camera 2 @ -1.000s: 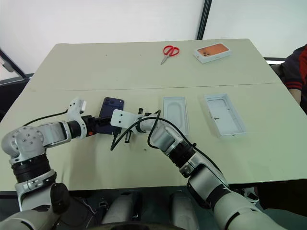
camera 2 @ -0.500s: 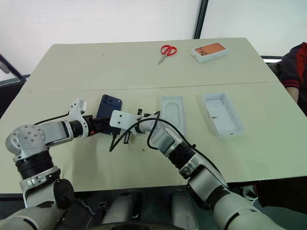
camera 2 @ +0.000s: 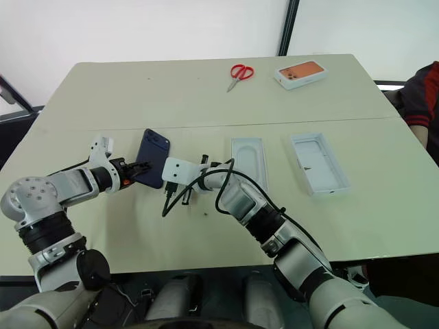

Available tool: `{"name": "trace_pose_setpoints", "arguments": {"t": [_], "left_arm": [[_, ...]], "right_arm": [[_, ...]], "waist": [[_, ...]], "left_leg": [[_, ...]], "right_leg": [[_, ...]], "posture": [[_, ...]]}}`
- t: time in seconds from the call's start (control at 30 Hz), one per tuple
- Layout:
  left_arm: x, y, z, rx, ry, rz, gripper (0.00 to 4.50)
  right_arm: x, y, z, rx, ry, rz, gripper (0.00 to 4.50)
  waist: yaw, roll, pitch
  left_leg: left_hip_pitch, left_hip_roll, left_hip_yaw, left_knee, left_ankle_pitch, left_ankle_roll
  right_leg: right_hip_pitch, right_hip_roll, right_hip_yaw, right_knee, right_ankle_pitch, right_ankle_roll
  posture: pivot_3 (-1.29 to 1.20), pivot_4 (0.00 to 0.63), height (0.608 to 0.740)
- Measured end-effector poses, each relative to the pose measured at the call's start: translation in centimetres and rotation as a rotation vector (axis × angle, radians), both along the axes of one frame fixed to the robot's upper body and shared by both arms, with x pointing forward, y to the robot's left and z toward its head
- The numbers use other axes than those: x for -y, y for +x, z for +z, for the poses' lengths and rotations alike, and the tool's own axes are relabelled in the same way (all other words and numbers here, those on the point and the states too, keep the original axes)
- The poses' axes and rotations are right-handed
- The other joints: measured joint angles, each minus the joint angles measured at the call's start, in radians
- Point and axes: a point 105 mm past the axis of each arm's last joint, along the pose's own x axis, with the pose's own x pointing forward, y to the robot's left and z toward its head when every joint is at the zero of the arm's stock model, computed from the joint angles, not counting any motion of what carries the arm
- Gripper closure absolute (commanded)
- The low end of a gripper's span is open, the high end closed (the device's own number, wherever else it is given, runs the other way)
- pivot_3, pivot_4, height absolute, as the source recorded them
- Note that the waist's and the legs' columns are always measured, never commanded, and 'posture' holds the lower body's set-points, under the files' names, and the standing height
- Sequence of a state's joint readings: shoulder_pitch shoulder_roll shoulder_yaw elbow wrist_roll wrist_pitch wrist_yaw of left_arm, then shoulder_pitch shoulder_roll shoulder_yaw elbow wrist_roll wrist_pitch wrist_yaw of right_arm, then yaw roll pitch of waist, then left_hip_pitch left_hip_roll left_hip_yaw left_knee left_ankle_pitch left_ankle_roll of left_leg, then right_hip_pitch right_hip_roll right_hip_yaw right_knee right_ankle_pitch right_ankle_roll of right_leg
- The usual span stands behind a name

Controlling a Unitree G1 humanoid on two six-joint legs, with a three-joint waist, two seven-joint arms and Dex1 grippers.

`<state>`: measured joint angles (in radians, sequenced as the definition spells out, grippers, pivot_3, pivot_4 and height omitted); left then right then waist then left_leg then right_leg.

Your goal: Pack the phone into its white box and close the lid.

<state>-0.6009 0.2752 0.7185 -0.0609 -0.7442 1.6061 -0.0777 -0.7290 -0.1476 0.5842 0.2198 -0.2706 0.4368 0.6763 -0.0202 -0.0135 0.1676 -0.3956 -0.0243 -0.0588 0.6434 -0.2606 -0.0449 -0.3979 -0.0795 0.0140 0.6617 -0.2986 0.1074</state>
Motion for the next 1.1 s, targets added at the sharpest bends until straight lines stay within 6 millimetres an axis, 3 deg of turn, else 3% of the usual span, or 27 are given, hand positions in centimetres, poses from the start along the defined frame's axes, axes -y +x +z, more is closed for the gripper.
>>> {"name": "trace_pose_setpoints", "arguments": {"t": [0.1,0.2,0.27,0.37,0.53,0.7,1.1], "left_arm": [[0.2,0.0,0.1,0.009,-0.028,0.004,4.46],[1.5,0.0,0.3,0.029,-0.098,-0.024,4.46],[3.5,0.1,0.5,0.045,-0.171,-0.057,4.46],[8.3,0.0,1.3,0.07,-0.273,-0.18,4.46],[13.2,-0.4,1.7,0.041,-0.339,-0.308,4.46],[16.1,-0.1,1.9,-0.005,-0.336,-0.391,4.46],[18.2,1.1,0.0,-0.109,-0.331,-0.388,4.46]], "right_arm": [[1.9,0.3,0.8,0.007,0.008,-0.039,4.5],[3.8,-0.2,3.0,0.005,0.058,-0.052,4.5],[5.4,-0.7,4.7,0.011,0.082,-0.054,4.5],[9.5,-0.7,6.3,0.023,0.067,-0.113,4.5],[15.0,-0.1,6.9,0.037,0.0,-0.248,4.5],[17.8,0.3,6.8,0.043,-0.031,-0.335,4.5],[20.5,0.5,5.9,0.038,-0.056,-0.439,4.5]], "waist": [[0.001,-0.001,0.001],[0.007,-0.003,0.002],[0.012,-0.005,0.003],[0.03,-0.007,0.004],[0.021,-0.008,0.005],[0.007,-0.008,0.005],[0.013,-0.009,0.006]], "left_leg": [[-0.005,0.0,0.0,0.001,0.001,-0.001],[-0.014,0.0,-0.001,0.005,0.002,-0.003],[-0.014,-0.001,-0.001,0.005,0.002,-0.003],[-0.014,-0.003,-0.002,0.006,-0.001,0.001],[-0.014,-0.003,-0.001,0.005,-0.001,0.001],[-0.013,-0.002,0.0,0.004,0.001,-0.001],[-0.013,-0.003,0.0,0.005,0.002,-0.003]], "right_leg": [[-0.004,0.0,0.0,0.0,0.0,0.0],[-0.012,-0.001,0.0,0.002,0.0,0.0],[-0.011,-0.002,-0.001,0.001,0.0,0.0],[-0.009,-0.003,-0.002,-0.001,0.001,0.001],[-0.01,0.0,-0.002,0.0,0.001,0.001],[-0.01,0.001,-0.001,0.0,0.001,0.001],[-0.009,0.0,-0.001,0.0,0.001,0.001]], "posture": [[0.0,0.15,0.74],[0.0,0.15,0.74],[0.0,0.15,0.74],[0.0,0.15,0.74],[0.0,0.15,0.74],[0.0,0.15,0.74],[0.0,0.15,0.74]]}}
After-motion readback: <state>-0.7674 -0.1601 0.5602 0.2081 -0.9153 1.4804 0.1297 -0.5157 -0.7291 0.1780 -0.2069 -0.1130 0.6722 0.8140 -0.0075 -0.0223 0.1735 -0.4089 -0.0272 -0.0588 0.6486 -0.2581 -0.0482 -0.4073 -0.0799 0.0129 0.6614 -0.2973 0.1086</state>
